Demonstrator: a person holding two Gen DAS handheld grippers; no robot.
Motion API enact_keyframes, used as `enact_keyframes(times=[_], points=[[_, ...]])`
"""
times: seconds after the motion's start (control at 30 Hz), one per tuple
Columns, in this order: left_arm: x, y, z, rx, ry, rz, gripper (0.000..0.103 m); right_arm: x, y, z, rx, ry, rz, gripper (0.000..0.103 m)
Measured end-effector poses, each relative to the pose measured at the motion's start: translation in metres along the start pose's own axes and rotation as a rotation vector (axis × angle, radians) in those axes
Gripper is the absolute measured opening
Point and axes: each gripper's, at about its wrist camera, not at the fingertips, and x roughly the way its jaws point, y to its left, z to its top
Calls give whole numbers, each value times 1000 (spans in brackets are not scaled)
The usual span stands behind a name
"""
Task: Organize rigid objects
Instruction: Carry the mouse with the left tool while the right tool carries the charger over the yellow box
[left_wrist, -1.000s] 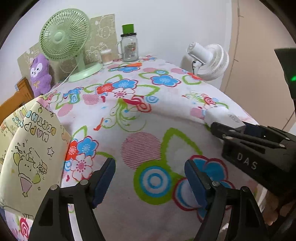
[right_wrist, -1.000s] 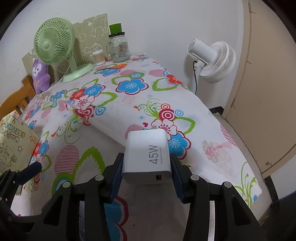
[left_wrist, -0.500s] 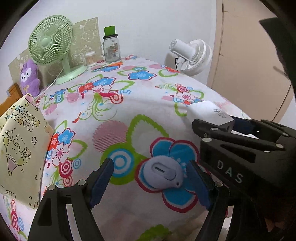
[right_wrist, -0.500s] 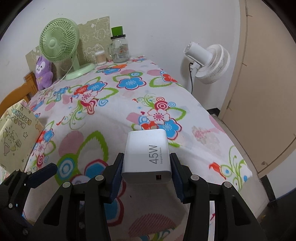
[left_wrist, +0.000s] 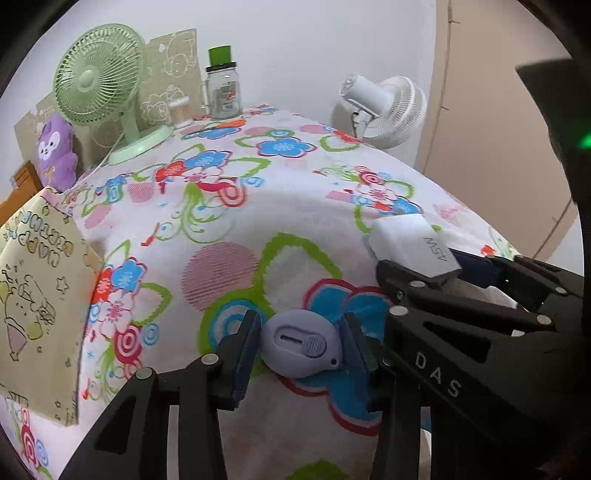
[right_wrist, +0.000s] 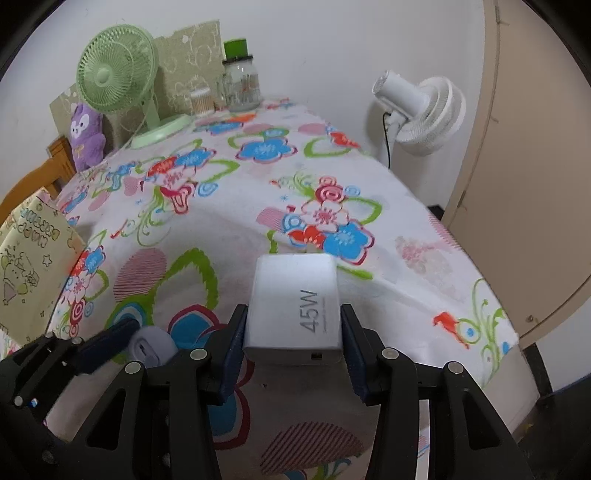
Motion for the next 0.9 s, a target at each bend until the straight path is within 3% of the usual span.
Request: enact_keyframes(times=[0.23, 0.47, 0.9], points=[[6, 17, 5, -31, 3, 24, 46, 11, 10, 9, -21, -11, -39, 54], [7, 31, 10, -50, 14, 38, 46, 15, 19, 17, -26, -5, -45, 50], [-24, 54, 17, -48, -9, 46, 46, -21, 59, 28, -63, -52, -39, 50]])
